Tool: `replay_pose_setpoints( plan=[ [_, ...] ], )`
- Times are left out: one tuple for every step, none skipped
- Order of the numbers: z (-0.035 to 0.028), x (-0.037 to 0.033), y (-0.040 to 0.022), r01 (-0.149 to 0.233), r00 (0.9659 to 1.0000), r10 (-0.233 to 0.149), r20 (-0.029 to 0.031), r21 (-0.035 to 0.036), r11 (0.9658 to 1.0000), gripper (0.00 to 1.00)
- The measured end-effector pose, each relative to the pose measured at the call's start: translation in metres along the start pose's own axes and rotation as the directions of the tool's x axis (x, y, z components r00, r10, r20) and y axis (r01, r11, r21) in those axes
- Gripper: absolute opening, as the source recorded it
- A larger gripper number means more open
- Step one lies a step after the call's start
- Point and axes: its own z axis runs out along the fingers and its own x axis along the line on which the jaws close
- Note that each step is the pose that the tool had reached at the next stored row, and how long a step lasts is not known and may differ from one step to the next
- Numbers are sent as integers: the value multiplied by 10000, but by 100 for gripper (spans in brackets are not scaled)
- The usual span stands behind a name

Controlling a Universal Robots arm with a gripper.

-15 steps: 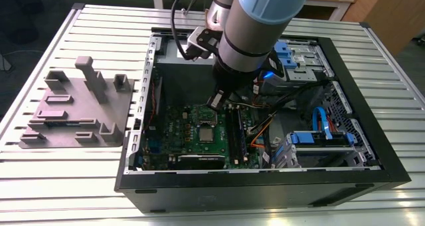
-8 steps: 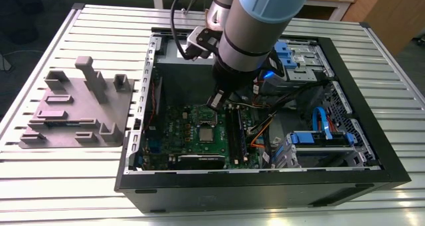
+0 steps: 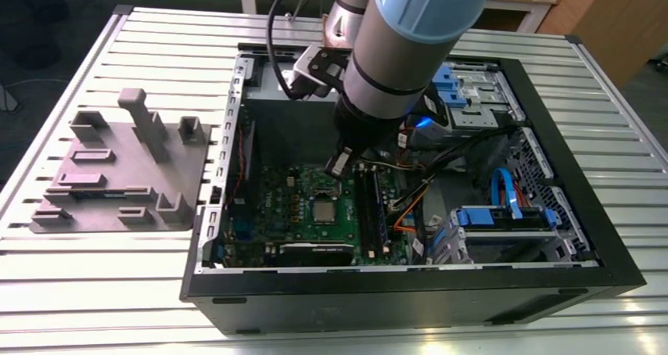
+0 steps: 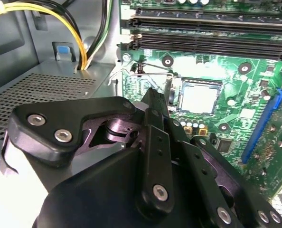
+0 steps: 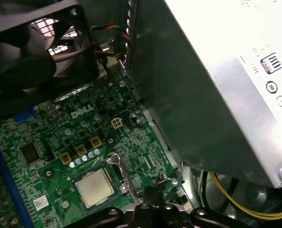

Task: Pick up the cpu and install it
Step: 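Close the cpu cover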

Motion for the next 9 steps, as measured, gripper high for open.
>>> replay_pose_setpoints(
  plan=[
    [-2, 10, -5, 4, 10000, -4, -2, 0, 10000, 10],
    [-3, 18, -10, 9, 10000, -9, -4, 0, 10000, 10],
    [-4, 26, -14, 14, 10000, -14, -6, 1, 10000, 10],
    [-6, 35, -18, 18, 10000, -18, -12, 2, 10000, 10],
    [-7, 43, -23, 22, 10000, -22, -19, 6, 10000, 10],
    [-9, 52, -28, 22, 10000, -22, -31, 12, 10000, 10],
    [-10, 60, -31, 22, 10000, -22, -46, 20, 10000, 10],
    [-12, 67, -34, 20, 10000, -20, -63, 29, 10000, 10],
    [-14, 74, -39, 19, 10000, -19, -83, 39, 10000, 10]
  ],
)
